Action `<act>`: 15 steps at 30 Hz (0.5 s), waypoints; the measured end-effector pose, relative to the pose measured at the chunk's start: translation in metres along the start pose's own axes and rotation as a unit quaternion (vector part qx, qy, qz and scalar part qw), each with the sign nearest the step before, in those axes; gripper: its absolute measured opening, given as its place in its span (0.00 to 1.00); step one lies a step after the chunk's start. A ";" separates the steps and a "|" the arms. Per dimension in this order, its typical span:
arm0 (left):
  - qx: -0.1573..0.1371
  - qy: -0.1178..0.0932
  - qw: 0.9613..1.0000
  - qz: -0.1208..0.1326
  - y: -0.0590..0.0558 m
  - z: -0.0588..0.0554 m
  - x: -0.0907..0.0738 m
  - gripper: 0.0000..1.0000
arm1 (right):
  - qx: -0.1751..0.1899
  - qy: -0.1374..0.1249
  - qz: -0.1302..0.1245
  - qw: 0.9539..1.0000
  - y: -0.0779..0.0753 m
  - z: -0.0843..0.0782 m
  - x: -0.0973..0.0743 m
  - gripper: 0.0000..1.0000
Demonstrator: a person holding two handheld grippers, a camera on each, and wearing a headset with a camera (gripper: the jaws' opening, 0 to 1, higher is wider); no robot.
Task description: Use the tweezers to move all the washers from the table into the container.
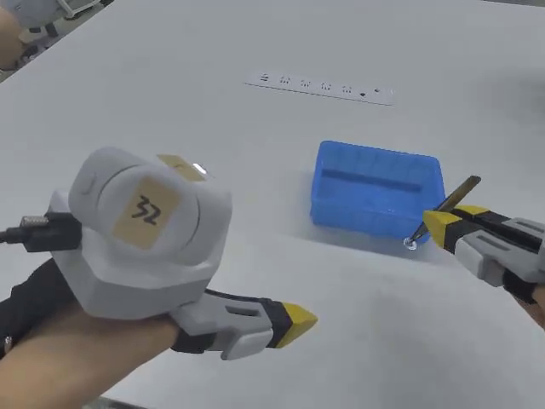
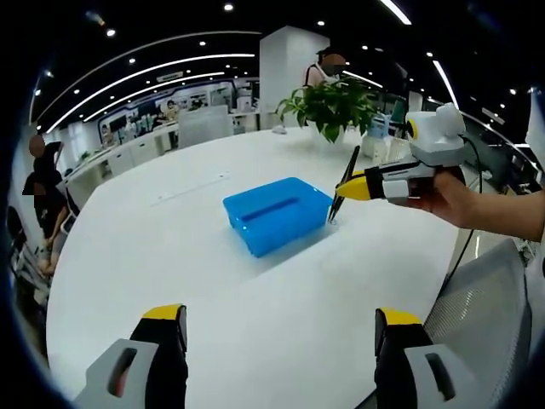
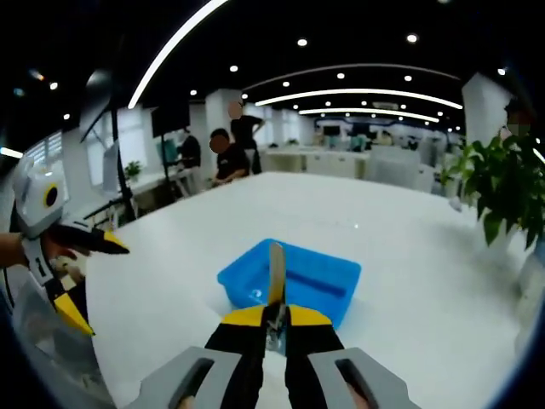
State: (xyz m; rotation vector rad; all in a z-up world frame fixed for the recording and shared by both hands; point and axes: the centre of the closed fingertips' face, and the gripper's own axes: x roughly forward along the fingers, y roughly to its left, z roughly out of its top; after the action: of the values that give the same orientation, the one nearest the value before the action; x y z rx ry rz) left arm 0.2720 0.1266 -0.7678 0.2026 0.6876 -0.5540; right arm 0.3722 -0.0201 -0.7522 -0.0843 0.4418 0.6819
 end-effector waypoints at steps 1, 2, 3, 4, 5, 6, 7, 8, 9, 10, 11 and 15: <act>0.000 0.000 1.000 0.000 0.000 0.000 0.000 0.93 | 0.002 -0.005 0.001 1.000 -0.001 0.004 0.001 0.04; -0.001 -0.001 1.000 0.000 0.000 0.000 0.000 0.93 | 0.005 -0.013 0.000 1.000 -0.002 0.009 0.002 0.04; -0.001 -0.001 1.000 0.000 0.000 0.000 0.000 0.93 | 0.007 -0.018 -0.001 1.000 -0.004 0.013 0.003 0.04; -0.001 -0.001 1.000 0.000 0.000 0.000 0.000 0.93 | 0.008 -0.022 -0.002 1.000 -0.005 0.016 0.005 0.04; -0.001 -0.002 1.000 0.000 0.000 0.001 0.000 0.93 | 0.008 -0.026 -0.004 1.000 -0.007 0.020 0.008 0.04; -0.001 -0.002 1.000 0.000 0.000 0.001 0.000 0.93 | 0.007 -0.028 -0.004 1.000 -0.009 0.022 0.011 0.04; 0.000 -0.003 1.000 0.000 0.000 0.002 -0.001 0.93 | 0.006 -0.029 -0.005 1.000 -0.010 0.023 0.013 0.04; 0.000 -0.004 1.000 0.000 0.000 0.002 -0.001 0.93 | 0.004 -0.029 -0.006 1.000 -0.011 0.025 0.018 0.04; 0.001 -0.005 1.000 -0.001 0.000 0.003 -0.001 0.93 | 0.004 -0.030 -0.007 1.000 -0.012 0.025 0.021 0.04; 0.001 -0.007 1.000 -0.001 0.000 0.004 -0.001 0.92 | 0.004 -0.029 -0.009 1.000 -0.014 0.025 0.026 0.04; 0.001 -0.008 1.000 -0.001 0.000 0.005 -0.001 0.92 | 0.003 -0.027 -0.010 1.000 -0.014 0.024 0.029 0.04; -0.001 -0.013 1.000 -0.007 -0.001 0.008 -0.001 0.90 | -0.010 -0.007 -0.013 1.000 -0.018 0.010 0.046 0.04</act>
State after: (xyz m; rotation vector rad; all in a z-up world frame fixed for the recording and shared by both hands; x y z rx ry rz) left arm 0.2751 0.1234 -0.7610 0.1887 0.6648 -0.5686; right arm 0.4188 -0.0052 -0.7641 -0.1046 0.4204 0.6618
